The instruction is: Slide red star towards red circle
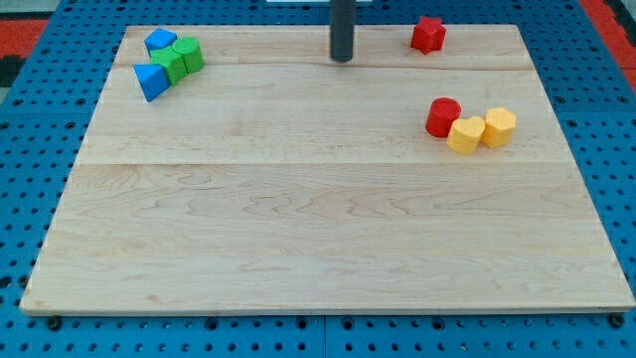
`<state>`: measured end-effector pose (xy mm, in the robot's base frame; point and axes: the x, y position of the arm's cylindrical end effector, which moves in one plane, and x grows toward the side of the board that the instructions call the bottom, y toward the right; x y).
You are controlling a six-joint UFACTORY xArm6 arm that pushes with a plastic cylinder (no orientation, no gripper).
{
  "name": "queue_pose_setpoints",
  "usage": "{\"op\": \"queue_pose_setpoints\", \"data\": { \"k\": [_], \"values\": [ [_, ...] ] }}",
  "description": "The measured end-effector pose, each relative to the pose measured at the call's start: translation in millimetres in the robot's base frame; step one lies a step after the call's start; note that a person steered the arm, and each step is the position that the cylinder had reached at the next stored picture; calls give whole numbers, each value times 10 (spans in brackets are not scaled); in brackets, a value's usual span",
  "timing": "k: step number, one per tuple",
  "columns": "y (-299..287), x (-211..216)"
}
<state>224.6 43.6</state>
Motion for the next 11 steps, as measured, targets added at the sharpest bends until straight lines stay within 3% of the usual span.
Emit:
{"op": "queue_pose_setpoints", "data": {
  "k": [1,2,3,4,5,6,7,8,9,10,11],
  "values": [
    [217,-329],
    [386,-328],
    [975,-305],
    [1395,-19],
    [1269,642],
    [1210,-82],
    [1448,-293],
    [1878,257],
    [1552,1077],
    [1589,1450],
    [1823,760]
  ]
}}
